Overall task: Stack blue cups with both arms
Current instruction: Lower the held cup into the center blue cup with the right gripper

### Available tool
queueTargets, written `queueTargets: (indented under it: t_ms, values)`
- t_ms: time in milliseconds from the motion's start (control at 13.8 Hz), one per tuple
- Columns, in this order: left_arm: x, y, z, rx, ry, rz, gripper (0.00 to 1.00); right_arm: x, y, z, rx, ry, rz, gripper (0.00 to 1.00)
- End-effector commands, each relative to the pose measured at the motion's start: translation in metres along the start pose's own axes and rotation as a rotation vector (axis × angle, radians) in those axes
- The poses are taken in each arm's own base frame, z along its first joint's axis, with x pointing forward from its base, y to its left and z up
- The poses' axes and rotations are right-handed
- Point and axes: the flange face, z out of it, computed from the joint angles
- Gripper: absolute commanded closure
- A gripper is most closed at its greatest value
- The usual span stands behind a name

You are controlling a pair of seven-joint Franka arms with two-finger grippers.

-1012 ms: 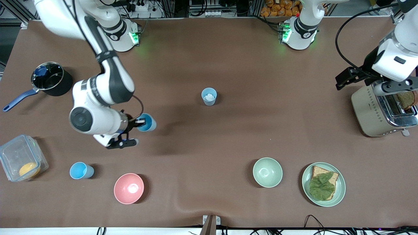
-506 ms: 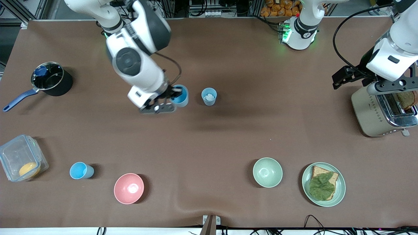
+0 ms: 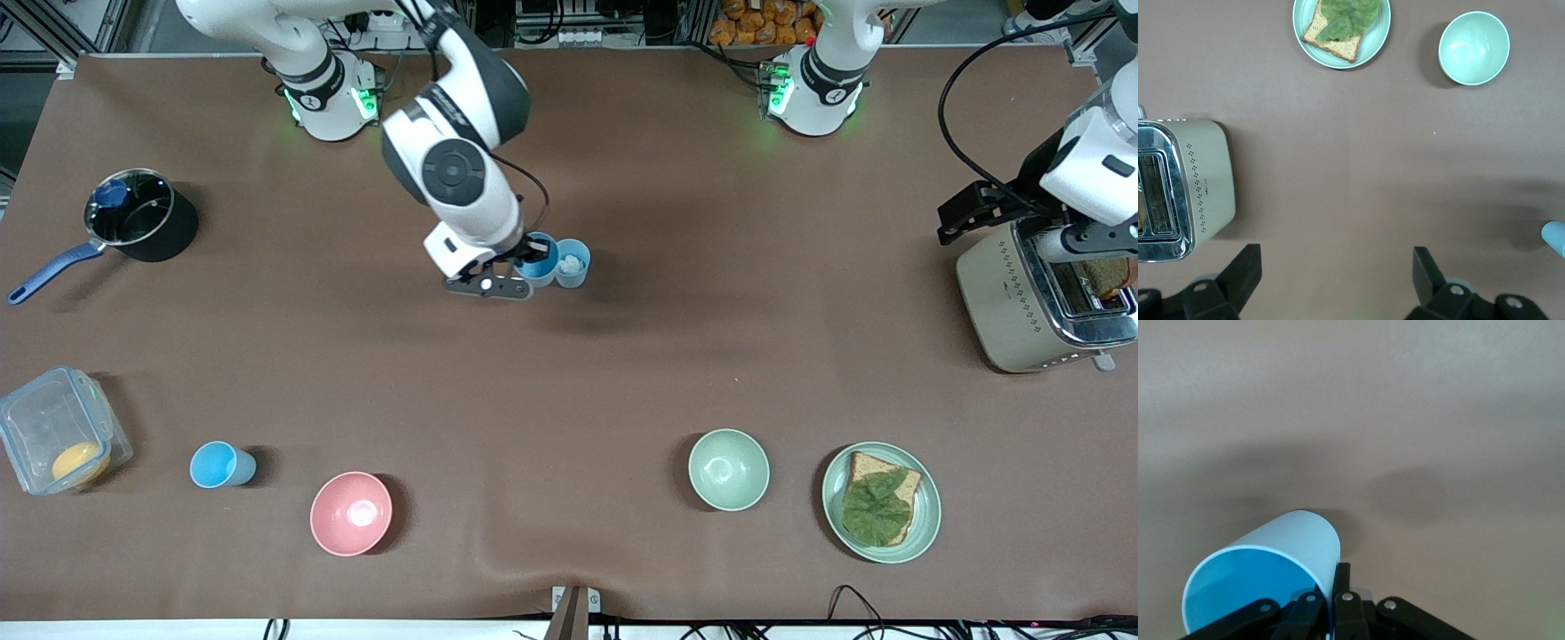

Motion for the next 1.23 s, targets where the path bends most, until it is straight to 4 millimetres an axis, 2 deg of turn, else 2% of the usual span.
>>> queueTargets:
  t_ms: [0,145,506,867,1157]
  values:
    - [-0.012,0.002,0.000,-0.001,-0.012,0.027,0.00,-0.012,-0.015,0.016,0.002,-0.003,0.051,1.00]
    - [-0.018,0.004,0.000,0.004,-0.013,0.031,0.00,-0.020,-0.021,0.024,-0.006,-0.009,0.069,1.00]
    - [-0.019,0.003,0.003,0.017,-0.017,0.033,0.00,-0.042,-0.038,0.044,-0.036,-0.021,0.070,1.00]
    - [-0.019,0.003,0.004,0.018,-0.021,0.033,0.00,-0.047,-0.043,0.060,-0.051,-0.027,0.061,1.00]
    - [-0.018,0.003,0.005,0.018,-0.023,0.033,0.00,-0.046,-0.043,0.064,-0.057,-0.029,0.060,1.00]
